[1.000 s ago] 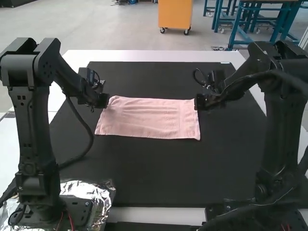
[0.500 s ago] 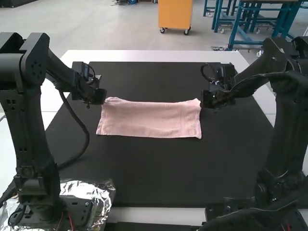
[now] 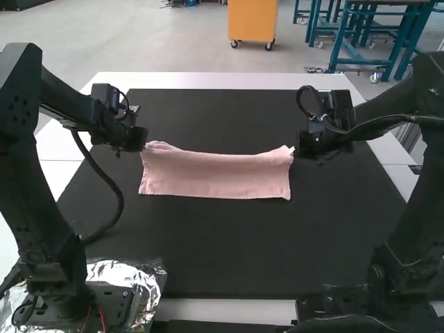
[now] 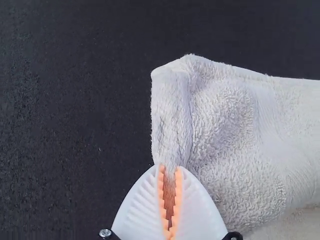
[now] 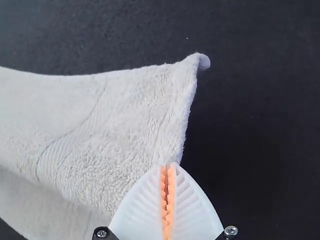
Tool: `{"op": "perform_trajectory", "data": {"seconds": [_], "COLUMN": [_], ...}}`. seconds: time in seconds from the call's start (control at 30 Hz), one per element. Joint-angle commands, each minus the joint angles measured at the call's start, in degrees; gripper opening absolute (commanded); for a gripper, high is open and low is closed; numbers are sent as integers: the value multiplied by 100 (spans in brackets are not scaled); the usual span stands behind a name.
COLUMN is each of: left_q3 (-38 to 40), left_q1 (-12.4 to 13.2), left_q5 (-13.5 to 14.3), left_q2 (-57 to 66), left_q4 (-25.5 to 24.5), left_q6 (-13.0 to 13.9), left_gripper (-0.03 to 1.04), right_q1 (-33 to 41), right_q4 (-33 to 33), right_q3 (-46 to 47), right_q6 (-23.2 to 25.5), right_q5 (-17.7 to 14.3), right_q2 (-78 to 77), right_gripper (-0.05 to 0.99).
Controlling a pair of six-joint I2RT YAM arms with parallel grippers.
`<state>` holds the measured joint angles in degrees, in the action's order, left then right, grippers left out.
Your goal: Fold the towel.
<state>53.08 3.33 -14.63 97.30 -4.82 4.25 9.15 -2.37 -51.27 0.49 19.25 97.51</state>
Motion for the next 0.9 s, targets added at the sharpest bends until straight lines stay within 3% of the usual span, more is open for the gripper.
{"op": "perform_trajectory", "data": {"seconds": [0.0, 0.33, 0.67, 0.7, 0.73, 0.77, 0.83, 0.87], "left_q3": [-140, -562, -1309, -1406, -1467, -1520, -1537, -1529], "left_q1": [27, 18, 27, 18, 27, 18, 45, 71], "left_q5": [-4, 22, 119, 119, 110, 110, 92, 48], "left_q2": [-255, -730, -1116, -1125, -1134, -1134, -1151, -1195], "left_q4": [-195, -608, -573, -564, -564, -564, -520, -432], "left_q6": [23, 32, 120, 190, 225, 260, 260, 260], "left_gripper": [2, 2, 2, 3, 9, 29, 78, 93], "right_q1": [-89, -89, -71, -62, -80, -89, -71, -53], "right_q4": [158, 808, 782, 764, 764, 782, 817, 896], "right_q3": [90, 530, 978, 987, 987, 978, 908, 873], "right_q6": [48, 4, 39, 48, 74, 83, 30, -67], "right_q5": [176, 405, 378, 378, 378, 387, 387, 378], "right_q2": [-250, -461, -461, -453, -461, -461, -488, -514], "right_gripper": [-3, -2, -2, 5, 20, 39, 86, 92]}}
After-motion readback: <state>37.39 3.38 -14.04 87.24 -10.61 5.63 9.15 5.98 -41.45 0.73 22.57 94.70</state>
